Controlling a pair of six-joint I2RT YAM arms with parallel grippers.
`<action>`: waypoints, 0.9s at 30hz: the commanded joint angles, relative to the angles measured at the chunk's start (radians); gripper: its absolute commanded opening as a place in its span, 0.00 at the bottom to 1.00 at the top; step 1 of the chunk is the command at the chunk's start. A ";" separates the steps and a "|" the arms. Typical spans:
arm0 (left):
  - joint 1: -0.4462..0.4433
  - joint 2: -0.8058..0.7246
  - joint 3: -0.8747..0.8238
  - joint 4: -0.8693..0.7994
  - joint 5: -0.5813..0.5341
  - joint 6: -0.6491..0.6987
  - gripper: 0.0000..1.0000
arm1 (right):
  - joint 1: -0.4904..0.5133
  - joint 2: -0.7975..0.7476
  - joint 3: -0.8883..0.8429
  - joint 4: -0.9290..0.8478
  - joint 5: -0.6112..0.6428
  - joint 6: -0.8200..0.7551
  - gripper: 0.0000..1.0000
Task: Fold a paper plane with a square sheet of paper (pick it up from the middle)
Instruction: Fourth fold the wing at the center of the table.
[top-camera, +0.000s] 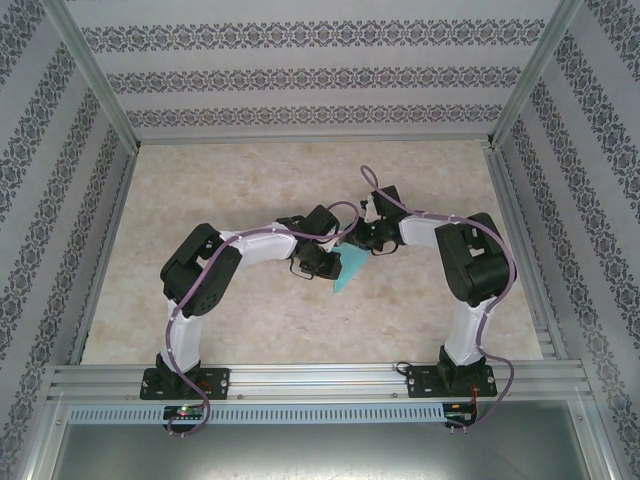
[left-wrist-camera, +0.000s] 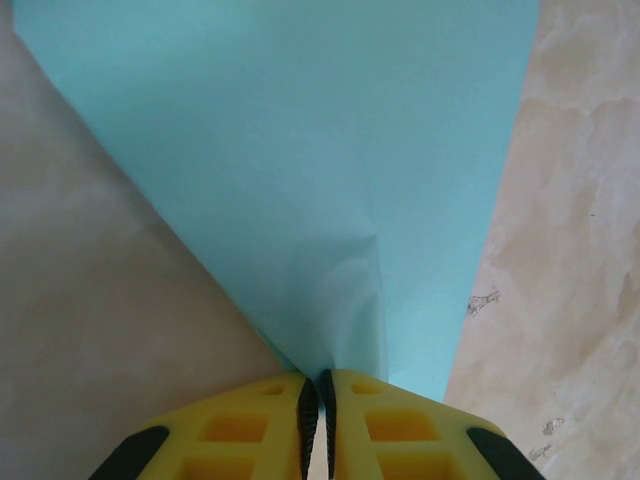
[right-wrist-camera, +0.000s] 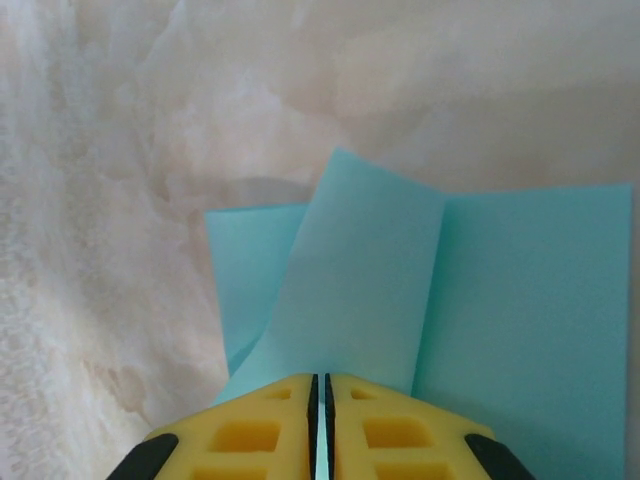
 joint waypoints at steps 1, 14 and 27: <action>-0.027 0.087 -0.012 -0.045 -0.067 0.032 0.17 | -0.009 -0.065 -0.040 0.049 -0.052 0.043 0.13; -0.035 0.086 -0.012 -0.031 -0.057 0.041 0.17 | 0.025 -0.112 -0.211 0.207 -0.098 0.230 0.06; -0.037 0.061 -0.014 -0.022 -0.045 0.037 0.17 | 0.042 -0.053 -0.228 0.167 -0.053 0.197 0.05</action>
